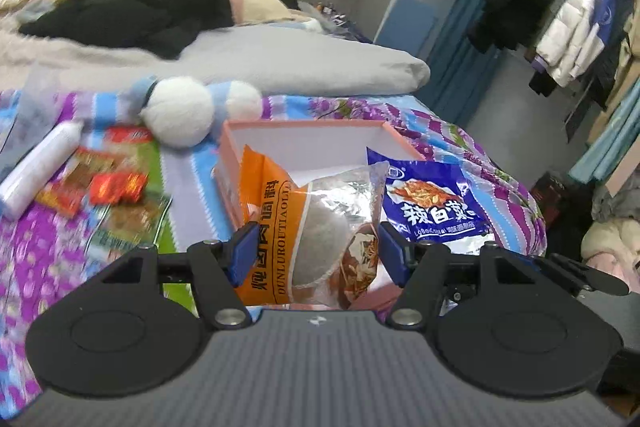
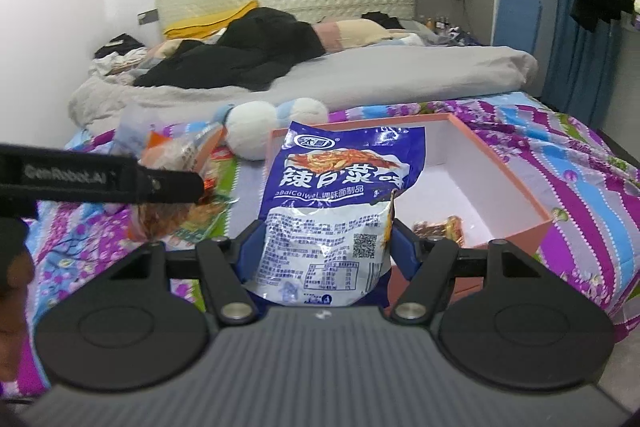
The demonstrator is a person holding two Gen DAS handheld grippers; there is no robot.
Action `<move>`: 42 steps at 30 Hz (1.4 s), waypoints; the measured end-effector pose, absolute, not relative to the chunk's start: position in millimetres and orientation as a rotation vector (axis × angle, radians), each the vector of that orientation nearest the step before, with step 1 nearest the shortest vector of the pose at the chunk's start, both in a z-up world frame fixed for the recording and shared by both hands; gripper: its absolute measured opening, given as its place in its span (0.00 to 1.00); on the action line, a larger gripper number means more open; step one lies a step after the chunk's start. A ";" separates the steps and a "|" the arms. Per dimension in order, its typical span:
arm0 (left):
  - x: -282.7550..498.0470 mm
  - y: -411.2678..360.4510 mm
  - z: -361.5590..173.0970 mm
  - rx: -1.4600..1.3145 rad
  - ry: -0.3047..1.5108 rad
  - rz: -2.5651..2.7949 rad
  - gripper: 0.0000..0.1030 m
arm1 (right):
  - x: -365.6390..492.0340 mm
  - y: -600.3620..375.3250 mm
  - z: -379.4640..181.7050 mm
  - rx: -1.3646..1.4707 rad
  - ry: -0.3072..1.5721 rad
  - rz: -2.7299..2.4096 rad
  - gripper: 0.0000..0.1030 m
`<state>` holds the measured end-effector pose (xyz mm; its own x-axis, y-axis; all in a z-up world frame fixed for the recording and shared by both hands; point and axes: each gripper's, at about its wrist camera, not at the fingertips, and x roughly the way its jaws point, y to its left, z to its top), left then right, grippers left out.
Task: Organize snacks
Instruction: 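Carry both bags over the pink box with the left and right tools, then open both tools to drop the bags into the pink box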
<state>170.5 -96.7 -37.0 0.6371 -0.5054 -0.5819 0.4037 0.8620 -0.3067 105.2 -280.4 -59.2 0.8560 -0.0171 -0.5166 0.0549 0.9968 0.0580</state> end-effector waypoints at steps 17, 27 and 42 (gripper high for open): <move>301.5 -202.1 -66.3 -0.085 0.802 -0.552 0.67 | 206.8 -357.4 -93.4 0.120 0.609 -0.138 0.66; 325.6 -216.9 -88.1 -0.098 0.902 -0.523 0.67 | 241.2 -397.1 -119.1 0.156 0.753 -0.164 0.67; 297.0 -194.5 -84.5 -0.115 0.876 -0.521 0.84 | 223.5 -395.5 -115.0 0.194 0.727 -0.163 0.73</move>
